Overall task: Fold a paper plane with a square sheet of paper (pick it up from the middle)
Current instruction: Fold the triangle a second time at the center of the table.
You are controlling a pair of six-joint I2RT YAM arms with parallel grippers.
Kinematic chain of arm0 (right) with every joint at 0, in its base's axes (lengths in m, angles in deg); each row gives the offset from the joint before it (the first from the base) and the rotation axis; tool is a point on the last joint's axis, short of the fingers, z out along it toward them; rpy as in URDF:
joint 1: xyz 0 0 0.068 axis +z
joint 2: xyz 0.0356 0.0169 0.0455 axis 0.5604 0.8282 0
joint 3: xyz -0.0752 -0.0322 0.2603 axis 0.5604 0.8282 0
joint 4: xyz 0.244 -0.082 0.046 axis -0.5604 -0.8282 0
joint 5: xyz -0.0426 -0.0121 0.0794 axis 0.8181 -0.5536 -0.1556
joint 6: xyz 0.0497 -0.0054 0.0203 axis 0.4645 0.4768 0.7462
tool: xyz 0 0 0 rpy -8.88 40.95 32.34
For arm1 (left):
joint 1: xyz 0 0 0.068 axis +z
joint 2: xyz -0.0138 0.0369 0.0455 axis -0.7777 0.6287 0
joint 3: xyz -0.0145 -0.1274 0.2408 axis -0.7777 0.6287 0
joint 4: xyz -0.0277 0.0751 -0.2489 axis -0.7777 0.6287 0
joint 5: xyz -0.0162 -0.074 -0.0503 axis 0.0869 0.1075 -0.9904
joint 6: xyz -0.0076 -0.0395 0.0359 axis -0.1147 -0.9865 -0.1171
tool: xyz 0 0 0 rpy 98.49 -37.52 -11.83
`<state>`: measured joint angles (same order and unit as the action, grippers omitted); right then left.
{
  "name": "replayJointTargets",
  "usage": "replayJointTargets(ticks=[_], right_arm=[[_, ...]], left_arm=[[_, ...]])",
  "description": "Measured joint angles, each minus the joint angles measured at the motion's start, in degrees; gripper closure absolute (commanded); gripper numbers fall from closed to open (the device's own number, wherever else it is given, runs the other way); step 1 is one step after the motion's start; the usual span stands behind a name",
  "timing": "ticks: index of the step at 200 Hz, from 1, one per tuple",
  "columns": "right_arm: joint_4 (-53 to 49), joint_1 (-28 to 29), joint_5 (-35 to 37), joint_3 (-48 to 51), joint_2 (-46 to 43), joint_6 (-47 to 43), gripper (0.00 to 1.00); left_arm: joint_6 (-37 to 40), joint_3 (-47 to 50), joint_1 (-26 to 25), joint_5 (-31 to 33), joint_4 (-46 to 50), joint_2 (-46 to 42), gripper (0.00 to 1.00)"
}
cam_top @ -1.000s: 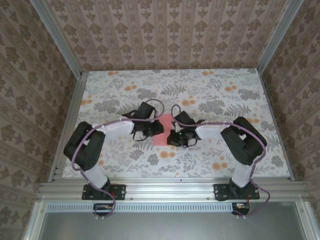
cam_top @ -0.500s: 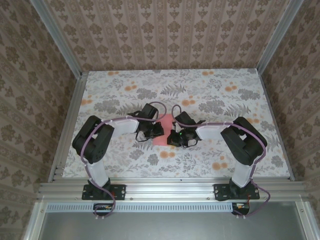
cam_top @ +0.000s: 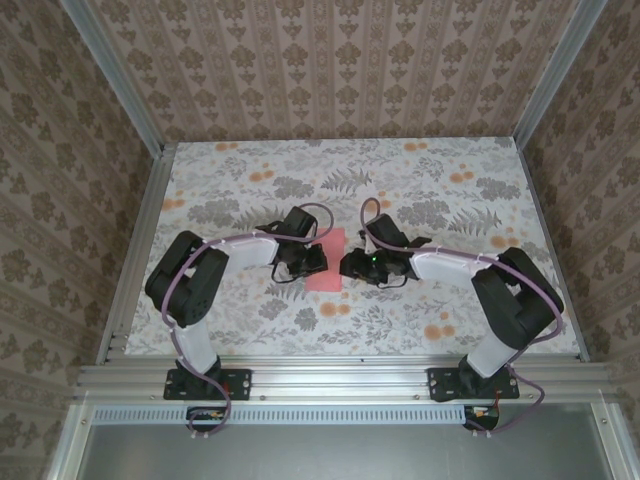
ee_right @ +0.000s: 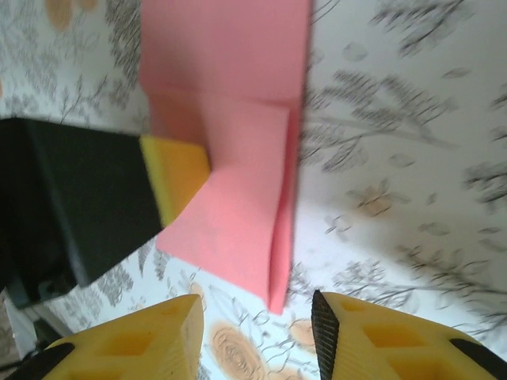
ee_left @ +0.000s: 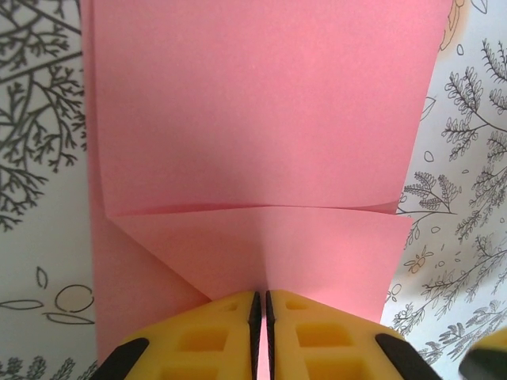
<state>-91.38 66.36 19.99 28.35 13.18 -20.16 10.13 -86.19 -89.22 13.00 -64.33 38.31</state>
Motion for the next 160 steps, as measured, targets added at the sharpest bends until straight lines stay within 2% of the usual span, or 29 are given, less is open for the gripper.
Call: replayJointTargets(ticks=[37,91,160], right_arm=[[0.0,-1.7,-0.2,-1.7,2.9,-0.4,0.53],[0.3,-1.7,-2.6,-7.2,9.4,-2.4,0.52],[1.4,-1.7,-5.5,-7.6,10.7,-3.2,0.54]], left_arm=[[-0.1,0.0,0.0,-0.7,0.0,-0.8,0.75],[-1.7,3.3,2.1,-1.0,-2.2,-6.6,0.62],[-2.7,6.5,3.5,-2.0,-4.2,-7.8,0.58]])
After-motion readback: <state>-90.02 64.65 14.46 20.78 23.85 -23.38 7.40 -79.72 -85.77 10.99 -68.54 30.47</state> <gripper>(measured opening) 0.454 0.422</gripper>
